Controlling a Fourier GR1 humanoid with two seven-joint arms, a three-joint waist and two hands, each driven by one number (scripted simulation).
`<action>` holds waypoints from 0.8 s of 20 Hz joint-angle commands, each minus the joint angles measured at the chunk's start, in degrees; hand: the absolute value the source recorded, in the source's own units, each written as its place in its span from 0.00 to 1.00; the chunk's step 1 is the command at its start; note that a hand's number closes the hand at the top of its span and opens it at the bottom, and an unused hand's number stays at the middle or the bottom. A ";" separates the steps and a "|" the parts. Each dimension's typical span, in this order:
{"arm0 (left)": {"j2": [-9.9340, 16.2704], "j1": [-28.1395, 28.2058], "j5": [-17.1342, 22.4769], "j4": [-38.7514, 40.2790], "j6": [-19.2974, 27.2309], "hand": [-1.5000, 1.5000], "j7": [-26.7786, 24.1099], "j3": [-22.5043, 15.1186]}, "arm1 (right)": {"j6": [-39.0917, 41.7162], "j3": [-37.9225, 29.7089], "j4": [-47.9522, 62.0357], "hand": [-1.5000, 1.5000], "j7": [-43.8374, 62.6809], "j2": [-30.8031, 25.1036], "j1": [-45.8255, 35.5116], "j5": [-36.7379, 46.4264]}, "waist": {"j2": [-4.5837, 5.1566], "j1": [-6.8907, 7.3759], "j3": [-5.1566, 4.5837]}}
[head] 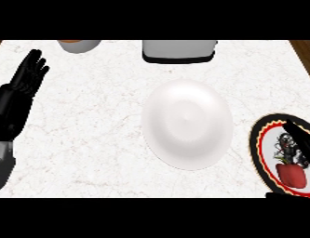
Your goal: Pick the bell pepper from the plate and place it in the plate
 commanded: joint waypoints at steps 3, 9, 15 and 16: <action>-0.22 1.56 0.31 -1.08 -0.87 0.50 0.25 -0.19 | 14.27 -0.52 -7.93 0.00 21.01 -11.90 2.49 3.00 | -0.06 0.95 0.01; 0.25 -0.76 0.58 -1.22 -2.16 0.50 1.63 1.57 | 26.82 4.03 -12.88 0.00 37.76 -11.52 -2.03 0.86 | 0.20 1.91 0.34; -2.85 0.29 -2.97 -2.43 -2.01 0.50 2.24 1.02 | 35.15 2.70 -12.06 0.00 44.32 -7.11 -8.88 1.30 | 0.15 1.56 0.42; -2.46 -0.83 -2.32 1.22 -4.50 0.50 0.64 3.35 | 33.91 1.70 -10.96 0.00 42.12 -5.69 -7.07 3.40 | 0.16 1.22 0.43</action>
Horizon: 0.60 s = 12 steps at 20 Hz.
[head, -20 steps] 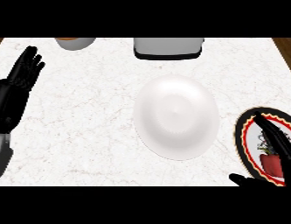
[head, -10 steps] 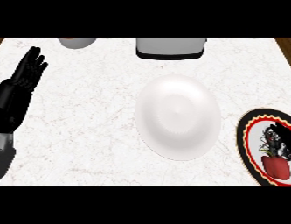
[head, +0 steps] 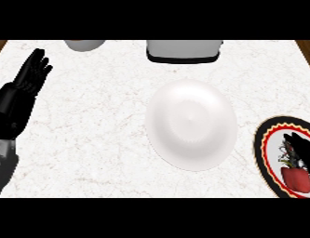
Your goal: Pick the bell pepper from the plate and place it in the plate
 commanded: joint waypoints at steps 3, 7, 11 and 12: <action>-0.81 0.23 -0.89 1.02 -2.09 0.50 -0.79 2.35 | 3.76 -0.24 6.53 0.00 3.24 3.84 -2.92 5.44 | 0.00 -0.05 0.07; -3.61 2.28 -2.83 -2.70 -1.06 0.50 0.16 1.19 | 7.03 -1.92 11.47 0.00 0.49 5.23 -2.85 5.44 | -0.06 -0.01 0.09; -4.32 -0.84 -3.51 2.11 -3.38 0.50 -0.16 3.29 | 5.47 -1.88 13.83 0.00 -2.01 8.61 0.16 9.75 | -0.02 -0.49 0.09; -3.02 -0.31 -3.46 -1.45 -3.61 0.50 3.48 4.84 | 8.03 -2.28 12.18 0.00 -0.12 9.87 -0.77 9.84 | -0.07 -0.29 0.08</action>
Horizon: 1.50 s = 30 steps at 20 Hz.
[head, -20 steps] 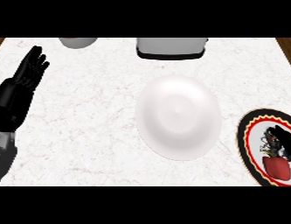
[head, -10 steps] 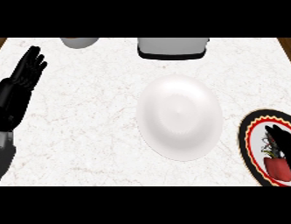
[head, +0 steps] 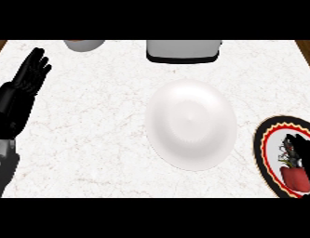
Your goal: Pick the bell pepper from the plate and place it in the plate
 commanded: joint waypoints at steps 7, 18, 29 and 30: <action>-2.84 1.38 -3.56 -7.43 0.72 0.50 6.18 1.07 | 4.39 -5.15 11.55 0.00 -10.02 4.45 -1.78 1.28 | -0.06 0.27 0.02; -5.90 0.29 -4.66 -0.88 -3.60 0.50 1.83 3.75 | -7.46 -4.64 27.16 1.00 -22.36 11.78 -0.43 14.08 | 0.05 0.11 0.05; -3.23 4.27 -3.61 -2.81 -4.98 0.50 0.44 7.79 | -23.60 -19.21 16.31 1.00 -19.09 10.28 24.16 11.89 | -0.59 -3.39 -0.04; -4.73 4.11 -4.40 -4.35 -4.06 0.50 2.74 5.74 | -25.92 -20.93 14.61 1.00 -21.36 9.18 27.29 12.21 | -0.54 -2.79 -0.01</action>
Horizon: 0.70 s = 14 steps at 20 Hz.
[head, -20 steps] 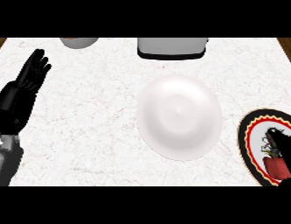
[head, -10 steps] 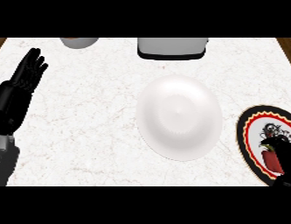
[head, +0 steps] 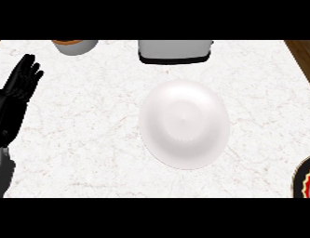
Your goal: Pick the bell pepper from the plate and place it in the plate
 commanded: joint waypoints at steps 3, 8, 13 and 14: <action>0.24 -2.43 1.06 1.63 -1.72 0.50 0.98 0.84 | -12.32 -6.06 -7.77 1.00 -2.35 1.41 17.43 3.48 | 0.38 0.59 0.41; 1.05 -1.12 1.19 1.80 -3.16 0.50 -0.54 2.36 | -13.21 -8.84 -21.98 1.00 -4.84 2.60 24.85 1.85 | 0.41 1.19 0.38; -0.86 -0.79 -0.65 2.93 -2.36 0.50 -3.36 0.89 | -13.91 -7.62 -33.33 1.00 -8.17 3.23 23.23 0.36 | 0.50 1.57 0.37; -1.66 -0.79 -1.64 1.65 -0.81 0.50 -0.94 -0.16 | -13.55 -6.33 -36.85 1.00 -7.55 4.23 23.22 -0.09 | 0.43 1.64 0.38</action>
